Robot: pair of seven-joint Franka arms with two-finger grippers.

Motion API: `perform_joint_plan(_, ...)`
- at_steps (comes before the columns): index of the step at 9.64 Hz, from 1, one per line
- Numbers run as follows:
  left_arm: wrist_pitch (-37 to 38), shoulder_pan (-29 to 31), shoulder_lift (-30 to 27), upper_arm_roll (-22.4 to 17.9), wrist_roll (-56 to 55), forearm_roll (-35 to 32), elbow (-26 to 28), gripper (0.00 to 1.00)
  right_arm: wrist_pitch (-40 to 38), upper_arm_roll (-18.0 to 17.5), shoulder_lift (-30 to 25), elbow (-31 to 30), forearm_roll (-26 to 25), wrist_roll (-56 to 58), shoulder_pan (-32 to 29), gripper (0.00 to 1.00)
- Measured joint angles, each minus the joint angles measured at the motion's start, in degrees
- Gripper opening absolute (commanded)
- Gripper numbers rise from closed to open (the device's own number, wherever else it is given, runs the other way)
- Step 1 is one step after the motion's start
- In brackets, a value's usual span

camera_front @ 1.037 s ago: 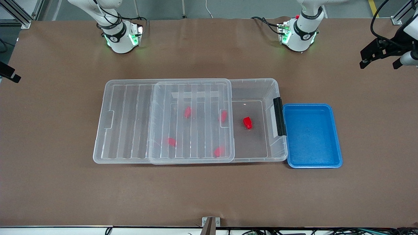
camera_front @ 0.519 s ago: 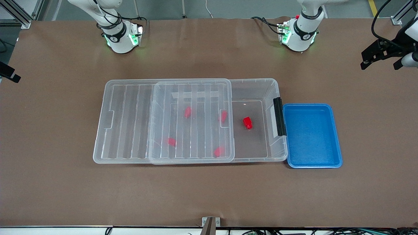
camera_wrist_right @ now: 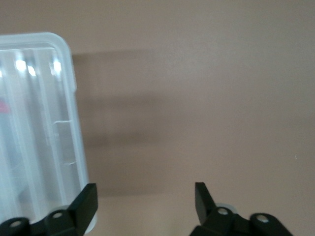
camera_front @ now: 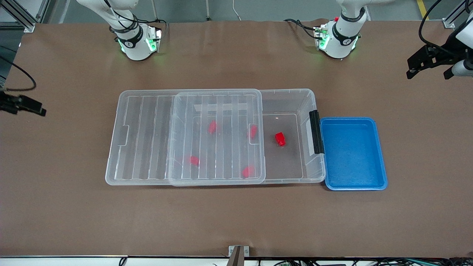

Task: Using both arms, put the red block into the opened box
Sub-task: 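Reach the right gripper to the lid edge and push it toward the tray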

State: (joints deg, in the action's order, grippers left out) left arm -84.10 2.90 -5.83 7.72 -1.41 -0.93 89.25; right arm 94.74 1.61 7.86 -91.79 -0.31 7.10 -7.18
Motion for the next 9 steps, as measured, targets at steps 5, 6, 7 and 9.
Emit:
perform_joint_plan(5, 0.00, 0.02, 0.08, -0.01, -0.01, 0.00, -0.01, 1.00, 20.32, -0.71, 1.57, -19.57, 0.08, 2.29, 3.22, 0.00)
perform_joint_plan(6, -0.01, 0.00, 0.11, -0.01, -0.01, 0.00, -0.01, 1.00, 22.17, -0.78, 2.31, -21.53, 0.29, 2.29, 4.36, 0.00)
perform_joint_plan(7, -0.01, 0.00, 0.14, -0.01, -0.01, 0.00, -0.01, 1.00, 22.61, -0.87, 3.33, -22.16, 0.87, 2.29, 5.39, 0.00)
perform_joint_plan(9, -0.01, 0.03, 0.24, -0.01, -0.01, 0.00, -0.01, 1.00, 22.76, -1.05, 4.90, -22.17, 2.44, 2.29, 6.96, 0.00)
